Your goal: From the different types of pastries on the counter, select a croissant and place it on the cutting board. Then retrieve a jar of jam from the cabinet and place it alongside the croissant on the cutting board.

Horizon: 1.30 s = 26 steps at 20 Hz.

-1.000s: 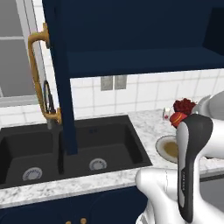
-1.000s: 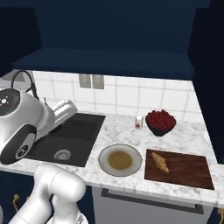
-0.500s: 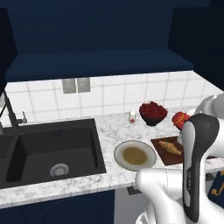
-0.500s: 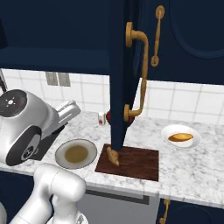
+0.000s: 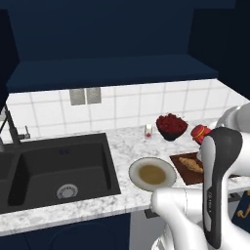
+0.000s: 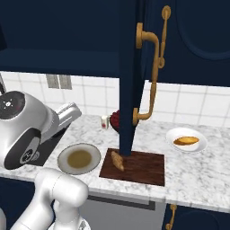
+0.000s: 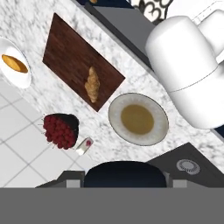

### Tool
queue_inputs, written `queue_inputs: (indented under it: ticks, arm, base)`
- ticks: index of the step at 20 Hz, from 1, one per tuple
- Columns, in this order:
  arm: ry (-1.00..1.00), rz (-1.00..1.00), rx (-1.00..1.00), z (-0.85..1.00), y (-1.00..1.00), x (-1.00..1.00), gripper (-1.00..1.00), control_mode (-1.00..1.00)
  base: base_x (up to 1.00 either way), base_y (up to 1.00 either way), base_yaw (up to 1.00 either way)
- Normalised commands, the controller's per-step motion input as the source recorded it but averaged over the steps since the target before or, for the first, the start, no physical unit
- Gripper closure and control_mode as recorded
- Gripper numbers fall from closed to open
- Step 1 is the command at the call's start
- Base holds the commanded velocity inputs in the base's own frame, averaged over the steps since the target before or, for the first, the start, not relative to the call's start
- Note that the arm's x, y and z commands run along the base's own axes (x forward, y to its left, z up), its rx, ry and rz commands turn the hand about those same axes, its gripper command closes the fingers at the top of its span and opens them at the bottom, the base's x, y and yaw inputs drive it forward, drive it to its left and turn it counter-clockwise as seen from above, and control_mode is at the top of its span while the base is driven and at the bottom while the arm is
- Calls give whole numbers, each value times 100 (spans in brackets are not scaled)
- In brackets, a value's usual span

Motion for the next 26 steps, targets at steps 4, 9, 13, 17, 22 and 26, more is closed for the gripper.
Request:
queue_inputs:
  ticks: [4,9,13,17,22,26]
  arm:
    - [0,0,0,0,0,0,100,100]
    - [0,0,0,0,0,0,100,100]
    - [0,0,0,0,0,0,100,100]
    - [0,0,1,-6,1,-3,100,-100]
    - [-2,-30,0,-45,21,11,100,-100]
    - [-7,-45,4,-17,13,21,100,-100]
  base:
    - [57,15,0]
    - [29,1,0]
    - [20,0,0]
    - [0,0,0]
    - [0,0,0]
    - [0,0,0]
